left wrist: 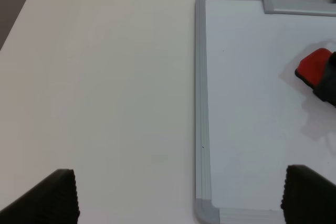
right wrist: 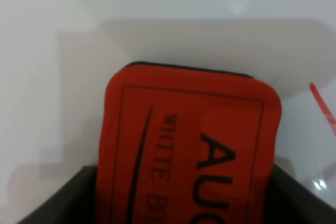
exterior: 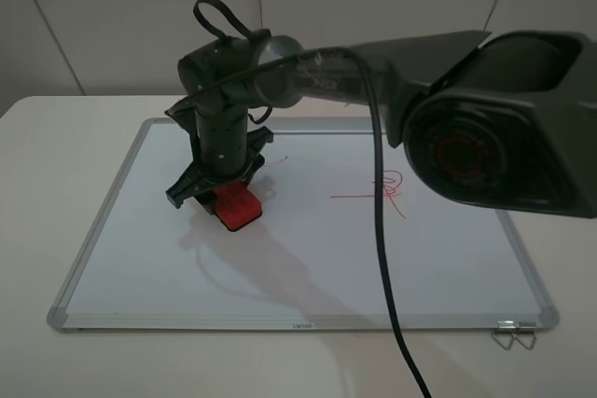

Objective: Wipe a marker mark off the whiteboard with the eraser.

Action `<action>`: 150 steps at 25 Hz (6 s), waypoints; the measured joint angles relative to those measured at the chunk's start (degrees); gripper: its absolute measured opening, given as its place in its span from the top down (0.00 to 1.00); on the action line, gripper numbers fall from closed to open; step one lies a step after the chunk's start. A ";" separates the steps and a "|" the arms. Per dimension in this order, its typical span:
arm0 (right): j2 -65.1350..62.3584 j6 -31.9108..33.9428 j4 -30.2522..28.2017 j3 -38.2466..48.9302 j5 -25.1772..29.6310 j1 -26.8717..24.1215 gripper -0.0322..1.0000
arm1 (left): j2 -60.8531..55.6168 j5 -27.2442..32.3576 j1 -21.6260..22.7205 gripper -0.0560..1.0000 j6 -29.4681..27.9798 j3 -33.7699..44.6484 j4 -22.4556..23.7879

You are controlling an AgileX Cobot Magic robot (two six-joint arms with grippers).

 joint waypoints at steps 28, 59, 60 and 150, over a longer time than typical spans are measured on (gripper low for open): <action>0.84 2.46 -1.36 -0.95 1.37 -14.82 0.46 | 0.00 0.00 0.00 0.21 0.00 0.00 0.00; -2.89 3.39 -3.51 -5.99 10.59 -3.78 0.47 | 0.00 0.00 0.00 0.21 0.00 0.00 0.00; -3.89 3.39 -4.20 -6.06 11.15 -3.94 0.47 | 0.00 0.00 0.00 0.21 0.00 0.00 0.00; -94.38 -0.39 4.94 74.11 -4.39 -48.29 0.17 | 0.00 0.00 0.00 0.21 0.00 0.00 0.00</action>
